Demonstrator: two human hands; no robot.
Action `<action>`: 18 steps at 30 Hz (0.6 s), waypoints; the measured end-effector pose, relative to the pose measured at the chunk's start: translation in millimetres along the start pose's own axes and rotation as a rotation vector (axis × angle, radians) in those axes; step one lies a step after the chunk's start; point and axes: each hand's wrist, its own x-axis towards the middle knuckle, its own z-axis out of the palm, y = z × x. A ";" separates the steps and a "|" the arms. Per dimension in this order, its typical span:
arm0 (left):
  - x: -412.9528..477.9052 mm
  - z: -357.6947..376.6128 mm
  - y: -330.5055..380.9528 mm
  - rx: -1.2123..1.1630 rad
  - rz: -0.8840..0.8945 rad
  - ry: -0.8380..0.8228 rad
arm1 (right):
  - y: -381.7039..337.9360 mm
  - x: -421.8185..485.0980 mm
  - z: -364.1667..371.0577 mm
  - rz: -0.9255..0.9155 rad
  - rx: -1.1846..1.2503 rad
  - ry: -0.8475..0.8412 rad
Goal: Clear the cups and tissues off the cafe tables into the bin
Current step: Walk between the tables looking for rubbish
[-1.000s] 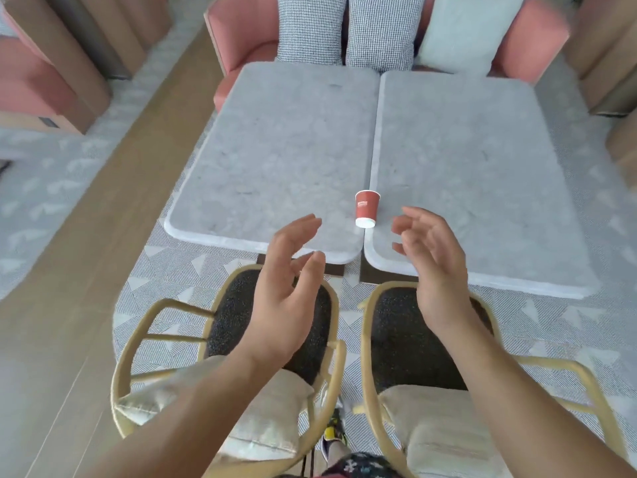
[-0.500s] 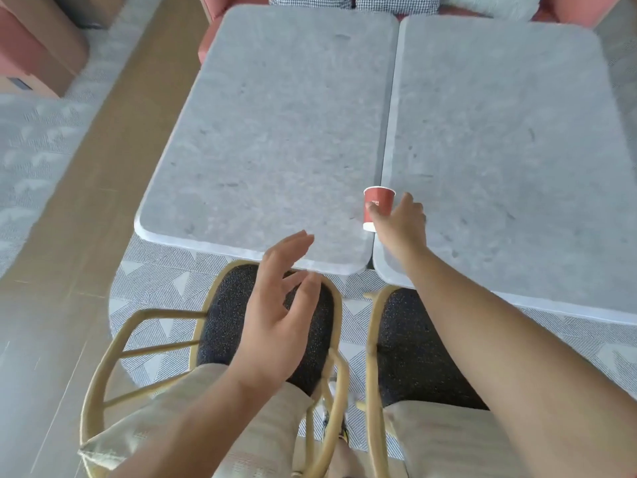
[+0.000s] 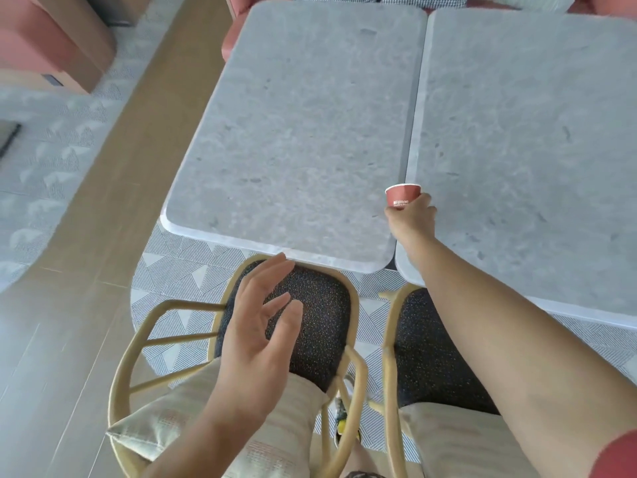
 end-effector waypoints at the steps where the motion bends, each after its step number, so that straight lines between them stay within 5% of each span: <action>1: -4.6 -2.7 5.0 -0.009 0.007 0.002 | -1.6 -13.0 -7.6 -0.016 0.059 -0.012; 12: -83.7 -40.4 37.8 -0.054 0.114 -0.143 | 27.5 -269.5 -122.9 -0.118 0.689 -0.125; 18: -134.8 -48.7 41.4 -0.093 0.164 -0.372 | 88.2 -406.5 -155.8 -0.139 0.834 0.040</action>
